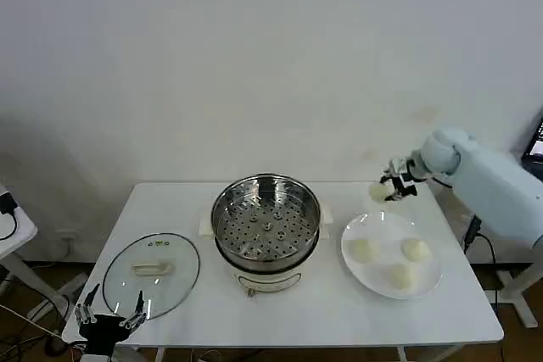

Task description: Take steamed baozi put them in steamer then cover it.

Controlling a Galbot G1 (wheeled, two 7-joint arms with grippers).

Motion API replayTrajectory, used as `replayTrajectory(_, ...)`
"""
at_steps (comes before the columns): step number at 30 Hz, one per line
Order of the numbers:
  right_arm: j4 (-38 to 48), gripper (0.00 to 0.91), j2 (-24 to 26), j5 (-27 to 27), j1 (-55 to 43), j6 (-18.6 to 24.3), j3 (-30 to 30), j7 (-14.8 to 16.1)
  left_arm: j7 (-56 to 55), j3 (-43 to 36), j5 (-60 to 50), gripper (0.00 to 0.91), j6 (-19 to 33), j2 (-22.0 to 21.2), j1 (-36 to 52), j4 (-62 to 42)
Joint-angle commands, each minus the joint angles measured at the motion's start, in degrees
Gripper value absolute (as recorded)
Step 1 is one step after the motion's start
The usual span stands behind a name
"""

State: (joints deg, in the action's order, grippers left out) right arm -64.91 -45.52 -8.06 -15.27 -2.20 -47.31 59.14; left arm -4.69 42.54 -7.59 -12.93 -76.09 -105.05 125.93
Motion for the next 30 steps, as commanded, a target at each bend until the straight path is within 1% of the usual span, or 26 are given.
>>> replayTrajectory(1, -4.8, 0.534, -2.5, 9.2, -15.6, 0.9, -11.7, -0.1, 0.0, 0.0, 0.1, 0.907, -0.3, -0.1, 0.2, 0.4)
replayTrajectory(3, -4.9, 0.534, -4.7, 11.4, -18.7, 1.9, -14.8, -0.7, -0.1, 0.1, 0.1, 0.907, -0.3, -0.2, 0.2, 0.5)
replayTrajectory(7, -5.2, 0.534, -9.4, 13.0, -20.6, 4.1, -18.0, -1.4, -0.1, 0.8, 0.3, 0.907, -0.3, -0.1, 0.1, 0.6)
replayTrajectory(10, -5.1, 0.534, -13.4, 14.2, -20.8, 7.5, -19.9, -3.2, -0.2, 1.4, 0.7, 0.907, -0.4, 0.2, 0.1, 0.7)
replayTrajectory(12, -5.4, 0.534, -15.7, 14.8, -21.2, 8.9, -21.8, -4.2, -0.2, 1.5, 0.7, 0.907, -0.4, 0.5, 0.1, 0.6)
replayTrajectory(17, -6.3, 0.534, -19.3, 14.2, -21.9, 11.3, -24.8, -4.5, -0.1, 1.9, 0.8, 0.907, -0.5, 0.9, 0.3, 0.7)
replayTrajectory(19, -6.4, 0.534, -20.5, 13.6, -22.0, 12.4, -25.9, -4.8, -0.1, 2.2, 0.9, 0.907, -0.5, 1.0, 0.3, 0.7)
replayTrajectory(21, -6.5, 0.534, -21.4, 13.3, -21.9, 14.3, -27.5, -5.1, -0.1, 2.4, 0.8, 0.907, -0.5, 1.0, 0.5, 0.6)
replayTrajectory(22, -6.5, 0.534, -22.3, 13.0, -21.7, 16.0, -28.5, -5.5, -0.1, 2.5, 0.8, 0.907, -0.5, 0.9, 0.7, 0.5)
replayTrajectory(23, -6.1, 0.534, -22.8, 12.0, -21.3, 17.7, -28.8, -5.6, -0.1, 2.5, 0.8, 0.907, -0.5, 0.8, 0.9, 0.4)
replayTrajectory(24, -5.9, 0.534, -23.3, 11.1, -21.0, 18.6, -28.9, -5.9, -0.1, 2.5, 0.8, 0.907, -0.5, 0.7, 1.0, 0.4)
replayTrajectory(25, -5.2, 0.534, -23.9, 9.4, -20.5, 21.3, -29.2, -6.3, -0.1, 2.4, 0.8, 0.907, -0.5, 0.5, 1.1, 0.3)
replayTrajectory(26, -4.4, 0.534, -24.5, 7.2, -20.1, 22.6, -29.2, -6.8, -0.1, 2.4, 0.8, 0.907, -0.4, 0.3, 1.1, 0.2)
replayTrajectory(27, -4.1, 0.534, -24.6, 6.5, -19.9, 23.2, -29.2, -6.9, -0.1, 2.3, 0.8, 0.907, -0.4, 0.2, 1.1, 0.2)
replayTrajectory(28, -2.7, 0.534, -25.5, 4.2, -18.9, 24.9, -28.9, -7.3, -0.2, 2.3, 0.7, 0.907, -0.3, 0.0, 1.0, 0.1)
replayTrajectory(30, -1.5, 0.534, -26.1, 3.3, -17.9, 26.1, -28.8, -7.7, -0.2, 2.3, 0.8, 0.907, -0.3, -0.2, 1.0, 0.0)
